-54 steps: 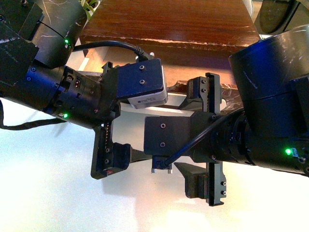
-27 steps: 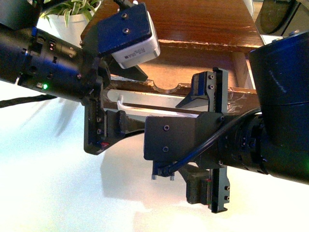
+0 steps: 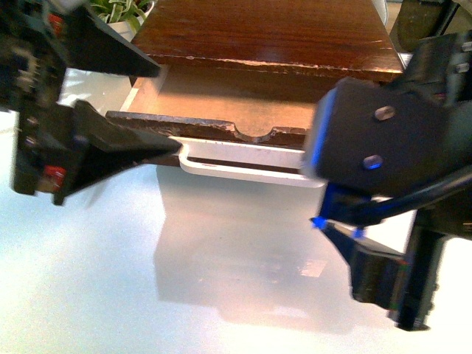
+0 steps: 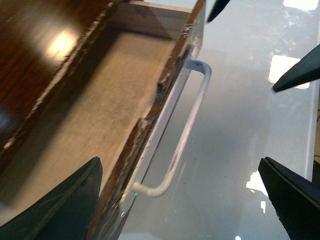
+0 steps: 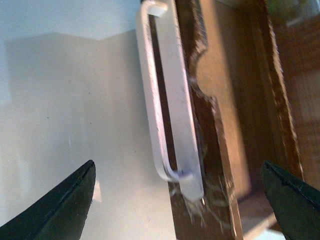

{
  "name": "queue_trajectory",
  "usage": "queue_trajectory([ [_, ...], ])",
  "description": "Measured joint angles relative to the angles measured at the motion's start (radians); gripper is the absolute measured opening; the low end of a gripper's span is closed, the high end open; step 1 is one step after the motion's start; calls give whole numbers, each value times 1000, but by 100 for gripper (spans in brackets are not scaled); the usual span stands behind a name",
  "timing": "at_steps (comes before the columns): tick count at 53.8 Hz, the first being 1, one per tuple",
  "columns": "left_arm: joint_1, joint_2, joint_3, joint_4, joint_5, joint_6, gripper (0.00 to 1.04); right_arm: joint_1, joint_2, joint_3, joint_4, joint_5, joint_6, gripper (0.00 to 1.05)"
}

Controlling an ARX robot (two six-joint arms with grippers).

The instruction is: Open drawer

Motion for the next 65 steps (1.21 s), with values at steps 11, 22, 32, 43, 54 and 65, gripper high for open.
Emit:
queue_trajectory([
  [11, 237, -138, -47, 98, 31, -228, 96, -198, -371, -130, -154, 24, 169, 96],
  [22, 432, -249, -85, 144, 92, -474, 96, -298, -643, -155, -259, 130, 387, 96],
  [32, 555, -347, -149, 216, 113, -693, 96, -333, -823, -156, -349, 257, 625, 96],
  [43, 505, -450, -372, 658, -389, -820, 72, -335, -848, -179, -293, 264, 746, 92],
  [54, 407, -600, -547, 722, -587, -837, 34, -403, -939, -323, -28, 174, 982, 54],
  [65, 344, -723, -641, 692, -655, -842, 2, -465, -1012, -373, -58, 132, 1012, 19],
])
